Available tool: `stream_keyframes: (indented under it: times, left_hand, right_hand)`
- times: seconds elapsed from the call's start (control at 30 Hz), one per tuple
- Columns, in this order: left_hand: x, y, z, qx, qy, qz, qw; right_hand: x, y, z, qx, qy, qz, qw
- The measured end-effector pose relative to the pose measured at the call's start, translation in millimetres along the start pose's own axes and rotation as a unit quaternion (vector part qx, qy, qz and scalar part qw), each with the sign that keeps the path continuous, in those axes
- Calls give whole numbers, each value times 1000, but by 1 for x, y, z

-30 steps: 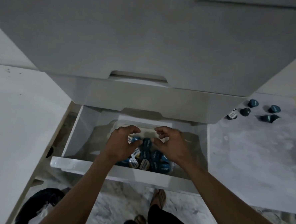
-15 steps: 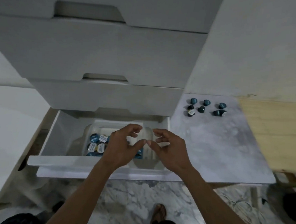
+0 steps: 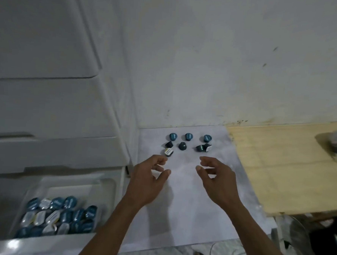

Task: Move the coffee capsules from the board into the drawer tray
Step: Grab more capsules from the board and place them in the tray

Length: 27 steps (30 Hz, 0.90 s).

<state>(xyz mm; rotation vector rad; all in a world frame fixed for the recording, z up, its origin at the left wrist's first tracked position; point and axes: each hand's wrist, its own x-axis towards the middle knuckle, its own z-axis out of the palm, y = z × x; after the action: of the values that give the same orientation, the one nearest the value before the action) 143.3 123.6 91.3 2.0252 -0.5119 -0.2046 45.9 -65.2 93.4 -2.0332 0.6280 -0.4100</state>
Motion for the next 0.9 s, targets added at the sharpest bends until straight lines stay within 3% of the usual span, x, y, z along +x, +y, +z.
stream_keyframes:
  times: [0.2, 0.43, 0.9]
  left_hand:
    - [46, -14, 68, 35, 49, -63, 996]
    - [88, -61, 103, 90, 91, -123, 984]
    - [132, -133, 152, 139, 108, -55, 983]
  right_hand:
    - [74, 43, -18, -37, -59, 0, 998]
    - [141, 74, 34, -94, -147, 10, 985]
    - [194, 133, 117, -243, -173, -103, 949]
